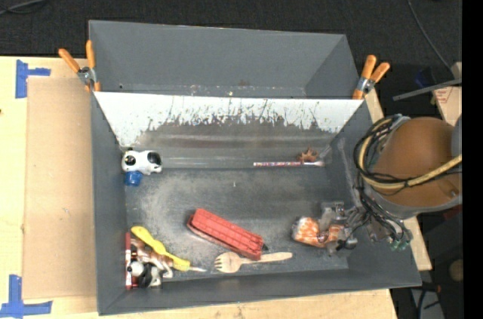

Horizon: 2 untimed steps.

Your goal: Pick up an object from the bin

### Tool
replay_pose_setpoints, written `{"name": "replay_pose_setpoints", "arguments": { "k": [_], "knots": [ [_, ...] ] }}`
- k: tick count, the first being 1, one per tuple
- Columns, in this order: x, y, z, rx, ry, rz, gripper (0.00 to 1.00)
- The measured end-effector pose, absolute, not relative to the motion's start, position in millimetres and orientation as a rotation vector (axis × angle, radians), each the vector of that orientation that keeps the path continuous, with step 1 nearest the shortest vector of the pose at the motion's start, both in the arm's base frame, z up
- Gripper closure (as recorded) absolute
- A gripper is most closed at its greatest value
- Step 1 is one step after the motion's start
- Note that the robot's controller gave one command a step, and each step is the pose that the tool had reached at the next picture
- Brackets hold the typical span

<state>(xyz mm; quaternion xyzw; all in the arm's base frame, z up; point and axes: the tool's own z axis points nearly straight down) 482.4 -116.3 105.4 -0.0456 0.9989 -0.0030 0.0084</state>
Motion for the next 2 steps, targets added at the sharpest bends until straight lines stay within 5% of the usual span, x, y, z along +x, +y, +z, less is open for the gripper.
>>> {"name": "replay_pose_setpoints", "arguments": {
  "k": [1, 2],
  "knots": [
    [479.1, -115.4, 97.4, -0.124, 3.125, -0.007, 1.0],
    [485.5, -115.3, 157.0, -0.18, 3.125, -0.006, 1.0]
  ]
}}
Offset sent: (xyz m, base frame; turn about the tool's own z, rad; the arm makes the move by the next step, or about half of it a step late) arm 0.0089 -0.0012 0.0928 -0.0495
